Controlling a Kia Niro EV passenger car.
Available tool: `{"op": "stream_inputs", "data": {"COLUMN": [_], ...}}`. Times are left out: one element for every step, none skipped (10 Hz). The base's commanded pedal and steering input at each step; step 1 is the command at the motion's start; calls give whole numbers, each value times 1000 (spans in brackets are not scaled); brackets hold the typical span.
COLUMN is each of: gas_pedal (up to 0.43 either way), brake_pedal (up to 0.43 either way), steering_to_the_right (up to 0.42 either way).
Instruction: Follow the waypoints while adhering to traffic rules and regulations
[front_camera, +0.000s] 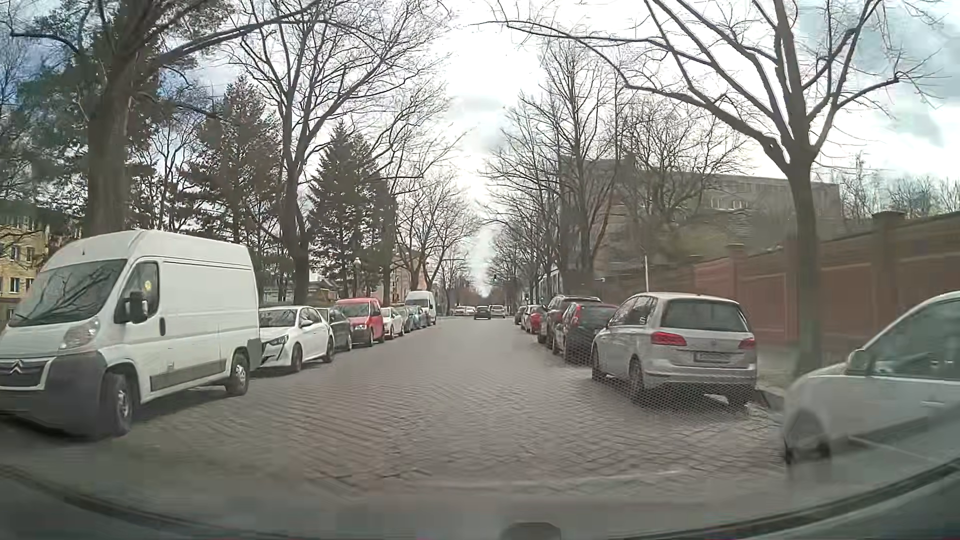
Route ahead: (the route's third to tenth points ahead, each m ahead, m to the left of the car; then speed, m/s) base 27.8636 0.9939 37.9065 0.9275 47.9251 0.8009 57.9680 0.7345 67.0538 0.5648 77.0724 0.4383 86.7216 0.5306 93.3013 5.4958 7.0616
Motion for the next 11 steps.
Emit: {"op": "stream_inputs", "data": {"gas_pedal": [47,47,47,47,47,47,47,47,47,47,47], "brake_pedal": [0,0,0,0,0,0,0,0,0,0,0], "steering_to_the_right": [0,0,0,0,0,0,-1,-2,-1,-1,-1]}}
